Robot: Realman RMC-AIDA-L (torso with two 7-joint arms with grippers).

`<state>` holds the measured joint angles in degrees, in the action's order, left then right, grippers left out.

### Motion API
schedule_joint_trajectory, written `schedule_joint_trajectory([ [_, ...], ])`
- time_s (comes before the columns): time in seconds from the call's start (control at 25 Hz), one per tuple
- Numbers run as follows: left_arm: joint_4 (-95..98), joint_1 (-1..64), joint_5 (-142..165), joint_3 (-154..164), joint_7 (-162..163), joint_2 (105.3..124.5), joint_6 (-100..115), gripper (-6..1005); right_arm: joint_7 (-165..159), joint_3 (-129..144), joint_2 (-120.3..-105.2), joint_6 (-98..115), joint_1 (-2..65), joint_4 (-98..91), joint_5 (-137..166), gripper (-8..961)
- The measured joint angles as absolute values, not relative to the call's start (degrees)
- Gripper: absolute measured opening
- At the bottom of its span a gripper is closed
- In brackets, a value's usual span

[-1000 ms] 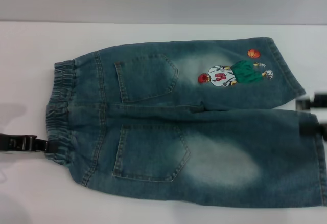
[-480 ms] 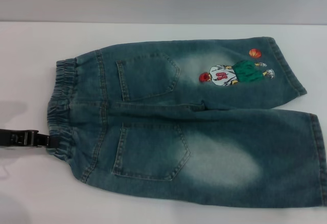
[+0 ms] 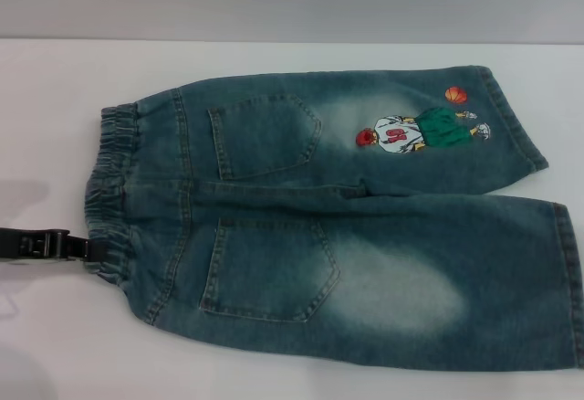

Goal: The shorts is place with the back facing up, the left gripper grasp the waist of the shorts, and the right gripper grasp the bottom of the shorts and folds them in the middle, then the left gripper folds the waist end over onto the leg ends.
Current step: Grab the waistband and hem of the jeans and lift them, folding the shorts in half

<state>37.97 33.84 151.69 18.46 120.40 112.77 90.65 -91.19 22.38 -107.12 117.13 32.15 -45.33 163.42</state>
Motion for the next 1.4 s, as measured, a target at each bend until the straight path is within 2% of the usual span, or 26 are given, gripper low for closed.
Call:
schedule_joint_trajectory([
  [0.76, 38.0, 33.8, 151.7, 18.6, 120.4, 113.25, 90.9, 70, -91.6, 23.0, -107.7, 111.5, 31.8, -44.7, 165.2, 701],
  [1.4, 38.0, 33.8, 151.7, 18.5, 120.5, 113.48, 90.7, 75, -91.7, 23.1, -108.93, 109.5, 31.7, -43.8, 165.6, 702],
])
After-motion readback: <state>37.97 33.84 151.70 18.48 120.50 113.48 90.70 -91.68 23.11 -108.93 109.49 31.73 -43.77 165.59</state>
